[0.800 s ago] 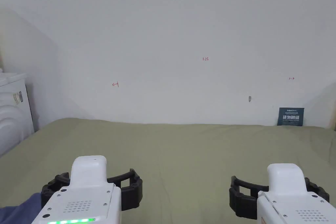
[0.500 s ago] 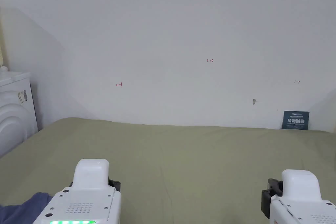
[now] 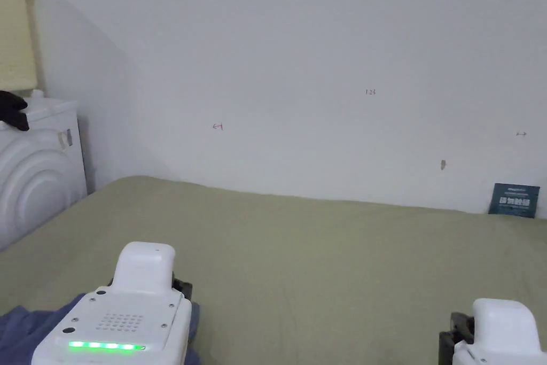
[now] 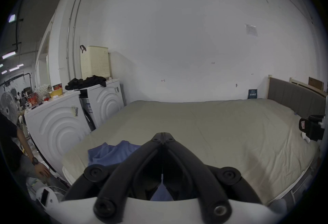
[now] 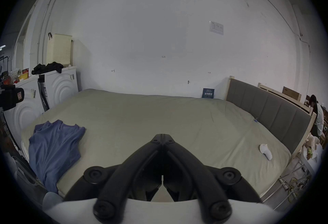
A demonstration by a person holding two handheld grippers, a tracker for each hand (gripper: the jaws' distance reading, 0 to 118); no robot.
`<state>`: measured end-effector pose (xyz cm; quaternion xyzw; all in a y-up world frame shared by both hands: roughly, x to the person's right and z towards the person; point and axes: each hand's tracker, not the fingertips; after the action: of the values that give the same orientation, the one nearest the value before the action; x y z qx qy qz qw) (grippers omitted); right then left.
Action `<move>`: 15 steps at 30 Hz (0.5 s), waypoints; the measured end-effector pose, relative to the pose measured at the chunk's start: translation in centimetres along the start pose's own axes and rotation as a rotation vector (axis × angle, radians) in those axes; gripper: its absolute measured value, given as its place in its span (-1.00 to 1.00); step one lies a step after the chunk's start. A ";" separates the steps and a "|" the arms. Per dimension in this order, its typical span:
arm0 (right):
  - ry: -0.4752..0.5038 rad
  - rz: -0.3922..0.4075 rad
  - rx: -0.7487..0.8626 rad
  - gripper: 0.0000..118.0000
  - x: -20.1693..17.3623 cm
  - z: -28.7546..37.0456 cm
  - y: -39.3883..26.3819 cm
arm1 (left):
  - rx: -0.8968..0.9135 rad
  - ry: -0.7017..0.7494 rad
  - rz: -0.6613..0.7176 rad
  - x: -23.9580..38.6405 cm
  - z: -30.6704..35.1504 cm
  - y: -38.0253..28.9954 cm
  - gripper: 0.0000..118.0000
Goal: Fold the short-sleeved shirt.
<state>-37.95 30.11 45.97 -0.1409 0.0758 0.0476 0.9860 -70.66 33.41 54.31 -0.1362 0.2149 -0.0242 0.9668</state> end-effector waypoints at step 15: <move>0.385 0.053 0.020 -0.98 -14.1 -2.5 -0.2 | -0.082 0.309 0.072 -14.2 3.1 -2.8 -1.00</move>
<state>-52.09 28.23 45.95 -0.1357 0.2671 0.0451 0.9530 -82.18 33.03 63.62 -0.1627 0.3665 -0.0015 0.9161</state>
